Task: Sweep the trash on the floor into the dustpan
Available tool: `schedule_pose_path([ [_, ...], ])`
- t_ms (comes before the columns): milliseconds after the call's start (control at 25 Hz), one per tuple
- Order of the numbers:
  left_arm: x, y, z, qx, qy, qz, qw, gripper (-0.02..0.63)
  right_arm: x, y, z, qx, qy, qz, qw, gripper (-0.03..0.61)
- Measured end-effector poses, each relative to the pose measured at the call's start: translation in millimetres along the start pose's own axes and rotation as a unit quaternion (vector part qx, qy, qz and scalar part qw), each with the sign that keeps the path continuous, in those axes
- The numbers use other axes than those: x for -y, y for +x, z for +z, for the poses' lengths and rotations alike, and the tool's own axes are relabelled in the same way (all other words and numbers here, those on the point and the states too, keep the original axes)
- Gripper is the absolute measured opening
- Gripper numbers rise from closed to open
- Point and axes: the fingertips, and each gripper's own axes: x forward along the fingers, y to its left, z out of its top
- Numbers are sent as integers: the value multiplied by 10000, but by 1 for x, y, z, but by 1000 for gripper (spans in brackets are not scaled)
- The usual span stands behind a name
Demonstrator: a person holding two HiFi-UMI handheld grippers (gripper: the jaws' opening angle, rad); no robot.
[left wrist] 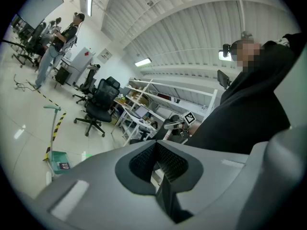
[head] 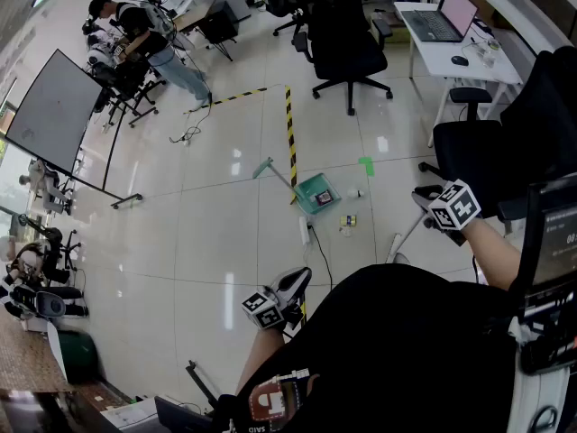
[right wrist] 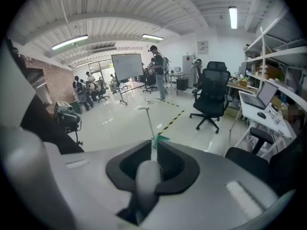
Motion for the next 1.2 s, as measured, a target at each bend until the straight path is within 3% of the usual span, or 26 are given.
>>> schedule_pose_path([
  [120, 4, 50, 17, 178, -263, 221, 9993, 0, 46, 4, 5, -56, -54, 152, 9999, 35],
  [400, -2, 142, 44, 264, -175, 622, 9976, 0, 145, 27, 41, -6, -256, 482, 9985, 35],
  [600, -11, 174, 50, 123, -179, 692, 9974, 0, 192, 58, 64, 1, -411, 477, 9980, 37],
  [840, -57, 164, 55, 235, -289, 660, 9971, 0, 212, 102, 80, -153, -514, 225, 9983, 38],
  [1000, -106, 154, 63, 263, -325, 329, 9986, 0, 217, 136, 99, -354, -442, -103, 9983, 35],
  [1200, -151, 119, 109, 289, -686, -208, 9970, 0, 189, 166, 138, -567, -269, -379, 9973, 35],
])
